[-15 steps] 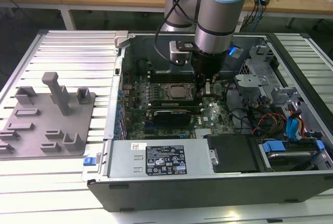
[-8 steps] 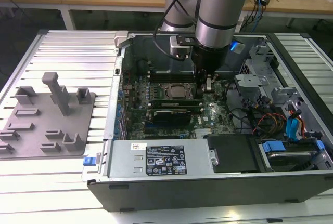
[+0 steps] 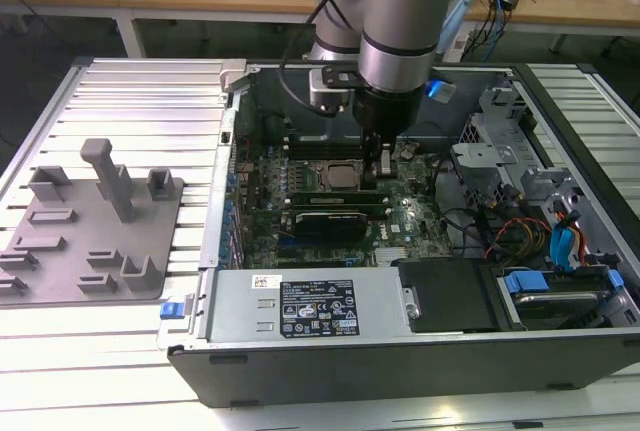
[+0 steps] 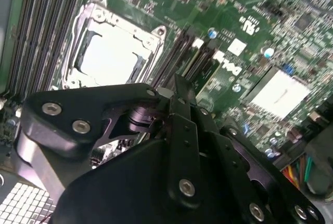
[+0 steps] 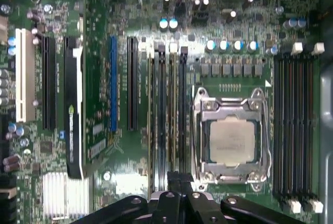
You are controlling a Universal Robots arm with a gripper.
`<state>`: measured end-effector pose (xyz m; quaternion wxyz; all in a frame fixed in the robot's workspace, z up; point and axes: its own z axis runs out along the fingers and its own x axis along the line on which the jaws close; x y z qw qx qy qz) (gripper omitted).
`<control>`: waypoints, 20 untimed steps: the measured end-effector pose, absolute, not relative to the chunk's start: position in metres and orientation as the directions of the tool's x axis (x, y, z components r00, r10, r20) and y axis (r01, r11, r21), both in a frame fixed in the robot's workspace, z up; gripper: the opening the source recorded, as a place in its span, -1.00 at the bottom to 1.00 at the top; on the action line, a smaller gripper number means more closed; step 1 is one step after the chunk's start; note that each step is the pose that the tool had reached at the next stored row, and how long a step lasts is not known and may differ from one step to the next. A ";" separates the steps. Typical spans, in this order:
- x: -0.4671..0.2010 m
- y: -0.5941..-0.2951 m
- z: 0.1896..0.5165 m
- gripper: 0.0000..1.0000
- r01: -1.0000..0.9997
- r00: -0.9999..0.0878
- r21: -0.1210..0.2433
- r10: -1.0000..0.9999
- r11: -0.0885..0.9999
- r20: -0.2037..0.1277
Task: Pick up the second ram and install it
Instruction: 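Press down the second ram until it locks into place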
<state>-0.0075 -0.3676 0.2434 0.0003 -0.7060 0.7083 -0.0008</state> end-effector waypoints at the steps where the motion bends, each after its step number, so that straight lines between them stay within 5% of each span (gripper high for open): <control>1: -0.011 -0.368 0.243 -0.84 -1.000 -0.003 -0.002 -1.000 0.003 0.001; 20: -0.070 -0.369 0.240 -0.84 -1.000 -0.003 -0.015 -1.000 0.003 0.001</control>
